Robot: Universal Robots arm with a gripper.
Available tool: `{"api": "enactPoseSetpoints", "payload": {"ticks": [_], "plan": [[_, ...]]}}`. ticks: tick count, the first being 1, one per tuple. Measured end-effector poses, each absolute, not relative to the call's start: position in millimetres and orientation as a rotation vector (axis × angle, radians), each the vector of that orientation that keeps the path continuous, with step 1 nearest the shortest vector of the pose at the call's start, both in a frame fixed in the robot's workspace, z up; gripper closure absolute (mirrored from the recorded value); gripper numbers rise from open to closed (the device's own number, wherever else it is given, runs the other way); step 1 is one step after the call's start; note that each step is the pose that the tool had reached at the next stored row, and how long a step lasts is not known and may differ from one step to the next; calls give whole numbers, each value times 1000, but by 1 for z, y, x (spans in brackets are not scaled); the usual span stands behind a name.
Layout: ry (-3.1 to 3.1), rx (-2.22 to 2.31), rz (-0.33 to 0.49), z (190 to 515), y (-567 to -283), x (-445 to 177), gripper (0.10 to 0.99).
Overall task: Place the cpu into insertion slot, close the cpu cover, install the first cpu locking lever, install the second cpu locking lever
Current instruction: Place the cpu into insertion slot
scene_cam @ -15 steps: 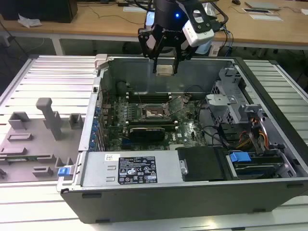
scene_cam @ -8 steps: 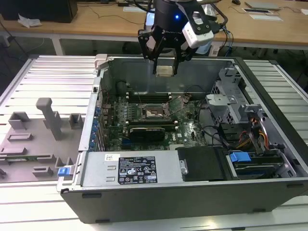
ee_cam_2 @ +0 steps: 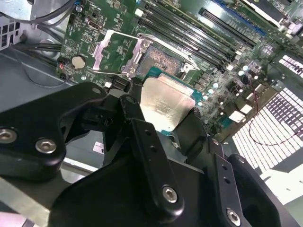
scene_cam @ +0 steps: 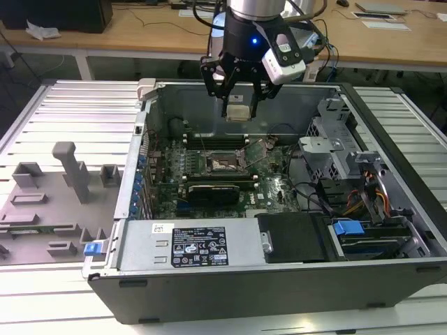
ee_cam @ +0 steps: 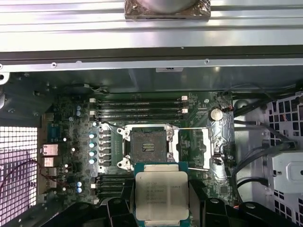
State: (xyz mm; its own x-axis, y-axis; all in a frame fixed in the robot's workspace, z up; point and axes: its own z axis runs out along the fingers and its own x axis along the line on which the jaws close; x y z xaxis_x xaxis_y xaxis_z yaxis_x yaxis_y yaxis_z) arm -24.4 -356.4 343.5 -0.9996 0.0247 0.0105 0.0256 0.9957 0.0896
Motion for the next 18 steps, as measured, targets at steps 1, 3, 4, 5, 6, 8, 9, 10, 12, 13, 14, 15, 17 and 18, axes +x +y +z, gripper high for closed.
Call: {"api": "enactPoseSetpoints", "payload": {"ticks": [1, 3, 4, 5, 6, 8, 9, 10, 12, 13, 14, 15, 17, 18], "plan": [[-3131, -39, -141, 340, -356, -25, 545], [-3132, -39, -141, 336, -356, -25, 545], [-3133, -39, -141, 333, -356, -25, 545], [-3135, -39, -141, 330, -356, -25, 545], [-3136, -36, -141, 327, -356, -25, 545], [-3139, -34, -141, 323, -355, -25, 545], [-3140, -33, -141, 321, -354, -25, 545], [-3141, -32, -141, 319, -353, -25, 545], [-3142, -28, -142, 315, -350, -25, 545], [-3144, -25, -141, 312, -349, -25, 545], [-3146, -22, -142, 309, -348, -25, 545], [-3148, -21, -142, 308, -347, -26, 545], [-3151, -18, -142, 305, -346, -26, 545], [-3152, -17, -142, 304, -346, -26, 545]]}}
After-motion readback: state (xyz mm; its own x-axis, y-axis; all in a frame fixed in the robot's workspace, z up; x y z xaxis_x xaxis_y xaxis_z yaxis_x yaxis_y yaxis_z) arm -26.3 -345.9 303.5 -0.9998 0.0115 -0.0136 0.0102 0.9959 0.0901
